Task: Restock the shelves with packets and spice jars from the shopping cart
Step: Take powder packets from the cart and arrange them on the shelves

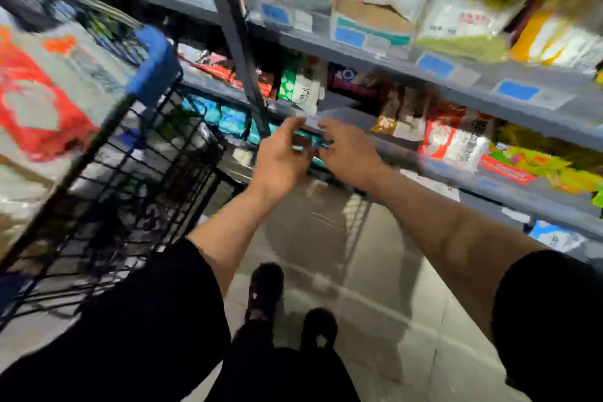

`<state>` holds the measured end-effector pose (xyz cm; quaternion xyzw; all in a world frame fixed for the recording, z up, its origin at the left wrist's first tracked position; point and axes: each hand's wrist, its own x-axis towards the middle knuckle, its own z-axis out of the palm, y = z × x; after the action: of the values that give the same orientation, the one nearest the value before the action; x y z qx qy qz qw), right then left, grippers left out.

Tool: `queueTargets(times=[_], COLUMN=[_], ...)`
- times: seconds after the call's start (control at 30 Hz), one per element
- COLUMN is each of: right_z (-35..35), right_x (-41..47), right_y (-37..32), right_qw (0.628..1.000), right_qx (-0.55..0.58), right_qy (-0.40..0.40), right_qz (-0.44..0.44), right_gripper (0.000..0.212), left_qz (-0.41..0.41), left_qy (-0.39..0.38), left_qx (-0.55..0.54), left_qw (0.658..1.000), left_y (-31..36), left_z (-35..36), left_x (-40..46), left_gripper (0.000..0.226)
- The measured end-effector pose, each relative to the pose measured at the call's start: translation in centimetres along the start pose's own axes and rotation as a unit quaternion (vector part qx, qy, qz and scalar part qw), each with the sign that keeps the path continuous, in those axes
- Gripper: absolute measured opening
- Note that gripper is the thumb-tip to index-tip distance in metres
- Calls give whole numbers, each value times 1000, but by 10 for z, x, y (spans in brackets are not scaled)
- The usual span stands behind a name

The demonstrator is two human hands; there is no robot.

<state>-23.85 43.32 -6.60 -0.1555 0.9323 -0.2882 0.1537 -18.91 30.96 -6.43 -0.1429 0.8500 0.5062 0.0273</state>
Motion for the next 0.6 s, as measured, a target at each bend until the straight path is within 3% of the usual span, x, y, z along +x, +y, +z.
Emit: queueTargets(times=[0.1, 0.2, 0.4, 0.5, 0.6], right_z=[-9, -11, 16, 51, 79], right_x=[-2, 3, 11, 20, 31], right_y=[-98, -190, -313, -333, -334], right_qw=[994, 974, 960, 966, 978], right_qx=[55, 118, 38, -49, -123], right_qy=[23, 30, -64, -89, -84], right_qz=[-93, -192, -270, -237, -143], right_gripper=[41, 41, 47, 48, 54], left_qz=[51, 50, 8, -51, -73], left_qy=[95, 211, 345, 345, 303], left_qx=[-44, -70, -24, -25, -12], left_qw=[993, 974, 938, 937, 950], left_y=[20, 28, -7, -39, -62], left_z=[-93, -178, -307, -339, -348], left_x=[-47, -78, -110, -117, -114], left_gripper=[43, 42, 36, 38, 44])
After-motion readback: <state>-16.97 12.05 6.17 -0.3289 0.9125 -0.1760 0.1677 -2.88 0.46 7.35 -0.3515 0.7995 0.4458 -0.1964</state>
